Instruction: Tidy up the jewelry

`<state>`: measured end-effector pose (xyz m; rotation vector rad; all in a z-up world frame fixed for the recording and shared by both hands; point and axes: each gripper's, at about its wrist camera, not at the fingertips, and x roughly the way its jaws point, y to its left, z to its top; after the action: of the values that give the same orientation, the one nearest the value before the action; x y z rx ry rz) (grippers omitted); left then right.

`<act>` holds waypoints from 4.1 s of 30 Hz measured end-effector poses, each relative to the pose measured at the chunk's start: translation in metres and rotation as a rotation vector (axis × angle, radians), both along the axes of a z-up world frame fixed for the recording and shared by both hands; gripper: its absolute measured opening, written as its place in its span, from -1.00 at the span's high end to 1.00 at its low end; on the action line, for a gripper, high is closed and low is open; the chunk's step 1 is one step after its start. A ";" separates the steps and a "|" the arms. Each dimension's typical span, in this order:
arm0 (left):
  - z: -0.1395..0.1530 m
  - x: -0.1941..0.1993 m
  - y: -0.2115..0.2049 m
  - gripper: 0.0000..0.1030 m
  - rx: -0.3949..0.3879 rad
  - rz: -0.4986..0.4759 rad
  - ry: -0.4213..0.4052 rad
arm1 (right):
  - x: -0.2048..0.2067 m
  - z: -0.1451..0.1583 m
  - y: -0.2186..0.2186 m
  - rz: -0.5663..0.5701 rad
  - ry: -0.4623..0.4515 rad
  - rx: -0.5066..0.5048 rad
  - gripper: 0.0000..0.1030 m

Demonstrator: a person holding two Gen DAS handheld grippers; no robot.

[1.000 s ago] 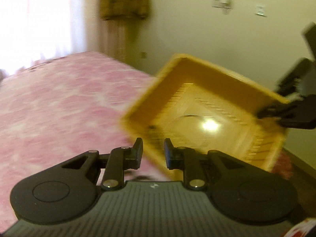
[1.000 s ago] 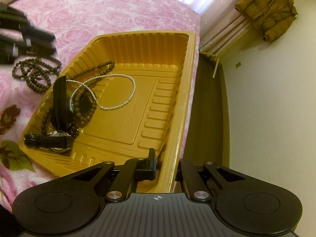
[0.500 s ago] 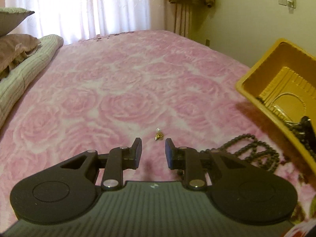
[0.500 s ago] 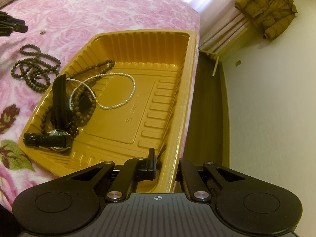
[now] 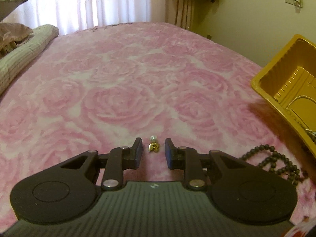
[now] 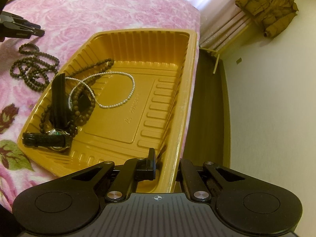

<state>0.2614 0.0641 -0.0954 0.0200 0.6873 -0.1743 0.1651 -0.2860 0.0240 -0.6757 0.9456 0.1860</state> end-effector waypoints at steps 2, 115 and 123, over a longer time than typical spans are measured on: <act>-0.001 0.002 0.000 0.72 0.000 0.001 0.008 | 0.000 0.000 0.000 -0.001 0.000 -0.001 0.90; 0.060 -0.110 -0.040 0.88 0.182 -0.226 -0.017 | -0.002 -0.001 -0.001 -0.002 -0.014 0.003 0.90; 0.147 -0.112 -0.034 0.88 0.304 -0.283 -0.177 | -0.004 0.002 0.004 0.011 -0.022 -0.007 0.91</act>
<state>0.1491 0.0303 0.0518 0.4210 0.5267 -0.3344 0.1611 -0.2821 0.0262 -0.6880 0.9223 0.1849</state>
